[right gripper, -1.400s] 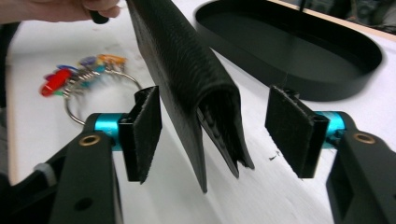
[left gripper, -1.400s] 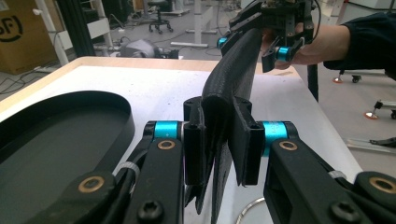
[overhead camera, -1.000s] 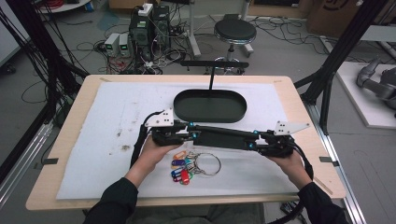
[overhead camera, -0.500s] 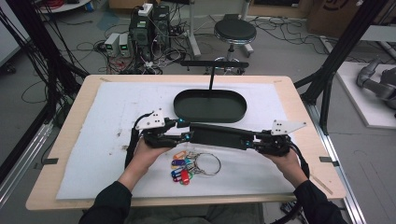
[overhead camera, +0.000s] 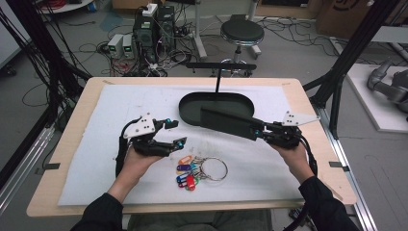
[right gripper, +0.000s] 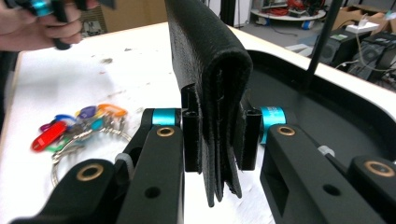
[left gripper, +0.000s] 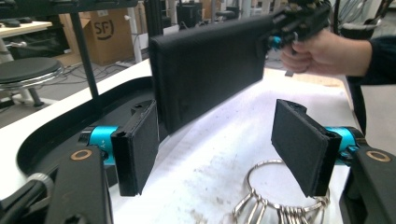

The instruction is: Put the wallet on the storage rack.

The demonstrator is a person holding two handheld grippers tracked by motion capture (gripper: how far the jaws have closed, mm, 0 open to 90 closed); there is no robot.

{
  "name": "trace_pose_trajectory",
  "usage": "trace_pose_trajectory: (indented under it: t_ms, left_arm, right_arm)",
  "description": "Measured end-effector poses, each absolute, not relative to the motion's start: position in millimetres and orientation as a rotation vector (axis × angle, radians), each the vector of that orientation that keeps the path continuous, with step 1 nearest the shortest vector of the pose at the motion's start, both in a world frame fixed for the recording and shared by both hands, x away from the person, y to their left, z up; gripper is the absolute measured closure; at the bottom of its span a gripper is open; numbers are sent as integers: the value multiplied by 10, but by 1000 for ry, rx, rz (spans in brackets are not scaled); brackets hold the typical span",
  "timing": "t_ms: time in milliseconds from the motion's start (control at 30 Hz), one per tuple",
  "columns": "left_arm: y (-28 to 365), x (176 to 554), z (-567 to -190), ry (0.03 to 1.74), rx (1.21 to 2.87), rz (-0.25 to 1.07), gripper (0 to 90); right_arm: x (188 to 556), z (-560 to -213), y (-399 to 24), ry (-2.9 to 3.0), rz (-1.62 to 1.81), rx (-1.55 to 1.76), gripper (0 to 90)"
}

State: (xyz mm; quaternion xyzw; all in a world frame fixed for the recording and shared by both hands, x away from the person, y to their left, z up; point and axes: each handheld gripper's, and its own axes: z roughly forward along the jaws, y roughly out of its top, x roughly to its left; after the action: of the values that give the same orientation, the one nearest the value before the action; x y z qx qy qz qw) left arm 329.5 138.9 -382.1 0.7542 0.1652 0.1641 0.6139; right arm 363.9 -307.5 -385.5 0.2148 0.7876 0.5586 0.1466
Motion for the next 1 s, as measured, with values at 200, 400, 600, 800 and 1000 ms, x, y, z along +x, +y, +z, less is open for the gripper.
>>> trace_pose_trajectory:
  t_ms: [200,400,600,800,1000]
  left_arm:
    - [1483,3135,-3845,385,1750,415,315]
    - [1576,3023,-3881,405,1768,452,286]
    - [1672,2921,-3913,425,1768,465,269]
    - [1740,2832,-3971,422,1780,495,269]
    - [1768,2833,-4046,436,1766,486,269]
  right_arm:
    - [3822,-3724,-3001,2234,1599,618,776]
    - [3957,-3668,-2956,2225,1588,625,776]
    - [4091,-3674,-2918,2218,1577,642,776]
    - [4223,-3677,-2877,2215,1566,643,776]
    - [4359,-3744,-2841,2195,1582,670,776]
